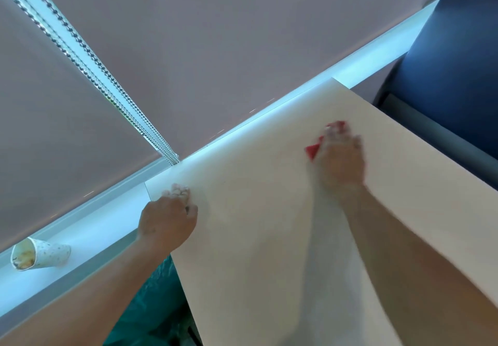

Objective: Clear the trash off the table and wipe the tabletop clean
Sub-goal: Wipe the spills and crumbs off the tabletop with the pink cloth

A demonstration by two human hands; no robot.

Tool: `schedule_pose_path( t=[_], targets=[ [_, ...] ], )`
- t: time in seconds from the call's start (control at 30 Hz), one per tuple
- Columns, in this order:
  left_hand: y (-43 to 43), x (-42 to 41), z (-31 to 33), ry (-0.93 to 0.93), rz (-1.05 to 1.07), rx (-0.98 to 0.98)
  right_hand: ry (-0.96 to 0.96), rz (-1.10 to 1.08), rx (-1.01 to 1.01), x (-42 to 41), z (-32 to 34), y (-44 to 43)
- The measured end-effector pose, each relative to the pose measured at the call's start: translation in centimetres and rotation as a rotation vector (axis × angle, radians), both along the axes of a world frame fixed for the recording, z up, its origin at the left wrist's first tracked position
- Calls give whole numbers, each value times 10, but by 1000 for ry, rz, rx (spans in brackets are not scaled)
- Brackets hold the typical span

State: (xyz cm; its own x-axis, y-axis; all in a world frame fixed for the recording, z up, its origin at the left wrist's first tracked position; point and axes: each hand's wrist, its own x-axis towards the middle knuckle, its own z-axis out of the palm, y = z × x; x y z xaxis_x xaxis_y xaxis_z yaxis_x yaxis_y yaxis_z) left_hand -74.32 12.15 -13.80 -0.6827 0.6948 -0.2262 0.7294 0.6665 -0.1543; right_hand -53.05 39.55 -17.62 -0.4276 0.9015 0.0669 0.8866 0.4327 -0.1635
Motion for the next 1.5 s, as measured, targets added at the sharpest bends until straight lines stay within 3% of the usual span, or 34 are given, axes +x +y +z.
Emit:
schedule_pose_path(
  t=[0.17, 0.27, 0.37, 0.5, 0.57, 0.67, 0.9, 0.97, 1.07, 1.17, 1.27, 1.37, 1.5],
  targets=[
    [8, -7, 4, 76, -13, -39, 79, 673, -71, -81, -12, -170],
    [6, -10, 5, 106, -18, -37, 59, 848, -86, -82, -15, -199],
    [6, -11, 4, 96, -18, 1, 16, 703, -28, -78, -11, -121],
    [7, -7, -1, 99, -54, 17, -7, -73, 52, -25, -9, 39],
    [7, -9, -4, 93, -69, 7, 15, -238, -14, -13, -8, 77],
    [7, -13, -9, 81, -77, -2, 25, -181, -42, -54, -4, 72],
    [3, -22, -7, 6, -20, 90, 79, 404, -119, -161, -2, -88],
    [-5, -24, -2, -124, 147, 245, 79, 518, -144, -166, -4, -146],
    [-18, -18, 5, -447, 405, 648, 109, 620, -139, -150, -6, -206],
    [-31, 1, 3, -418, 323, 746, 143, 713, -121, -110, -12, -224],
    [-37, 27, -1, -323, 121, 706, 132, 600, -108, -50, -16, -184],
    [-39, 56, -8, -329, -15, 489, 61, 296, -77, 23, -12, -103],
    [-42, 81, -10, -321, -55, 334, -46, -26, -90, 74, -3, -45]
  ],
)
